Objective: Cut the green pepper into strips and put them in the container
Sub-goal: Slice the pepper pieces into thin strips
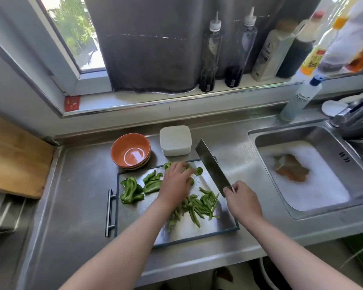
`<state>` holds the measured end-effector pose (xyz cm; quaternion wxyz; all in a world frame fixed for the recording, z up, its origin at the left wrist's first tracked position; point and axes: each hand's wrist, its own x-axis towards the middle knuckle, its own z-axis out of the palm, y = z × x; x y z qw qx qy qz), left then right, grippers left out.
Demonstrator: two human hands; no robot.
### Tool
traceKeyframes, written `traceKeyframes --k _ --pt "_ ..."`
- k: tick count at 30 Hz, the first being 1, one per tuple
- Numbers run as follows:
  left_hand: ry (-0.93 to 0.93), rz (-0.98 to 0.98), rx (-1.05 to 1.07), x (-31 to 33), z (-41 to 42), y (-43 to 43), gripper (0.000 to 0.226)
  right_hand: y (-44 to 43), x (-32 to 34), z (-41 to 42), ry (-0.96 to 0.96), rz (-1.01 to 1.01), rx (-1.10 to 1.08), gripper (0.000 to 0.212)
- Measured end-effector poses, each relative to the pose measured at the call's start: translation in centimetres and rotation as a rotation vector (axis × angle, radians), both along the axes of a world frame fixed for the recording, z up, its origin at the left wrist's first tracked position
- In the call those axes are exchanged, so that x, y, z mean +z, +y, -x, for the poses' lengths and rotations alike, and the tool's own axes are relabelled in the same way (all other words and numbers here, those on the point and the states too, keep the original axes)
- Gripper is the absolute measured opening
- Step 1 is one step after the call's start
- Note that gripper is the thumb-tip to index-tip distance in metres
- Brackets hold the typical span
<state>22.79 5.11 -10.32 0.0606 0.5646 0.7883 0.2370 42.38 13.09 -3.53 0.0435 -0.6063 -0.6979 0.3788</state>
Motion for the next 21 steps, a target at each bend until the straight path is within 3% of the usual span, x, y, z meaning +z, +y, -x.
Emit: traceKeyframes --k 3,7,12,17,21 --pt "0.075 0.196 -0.178 -0.1 0.7 3.0 0.038 1.0 0.0 0.7 0.026 0.012 0.016 0.019" --pt "0.123 0.316 -0.318 -1.2 1.0 4.5 0.035 2.0 -0.4 0.9 0.034 0.03 0.02 0.021" --pt "0.154 0.24 -0.308 -1.8 4.3 2.6 0.027 2.6 -1.0 0.8 0.017 0.035 0.034 0.021" --pt "0.218 0.106 -0.236 -0.6 5.4 -1.0 0.038 2.1 -1.1 1.4 0.016 0.049 0.053 0.021" --pt "0.038 -0.097 -0.028 -0.2 2.9 -5.7 0.027 1.2 -0.5 1.7 -0.007 0.036 0.072 0.021"
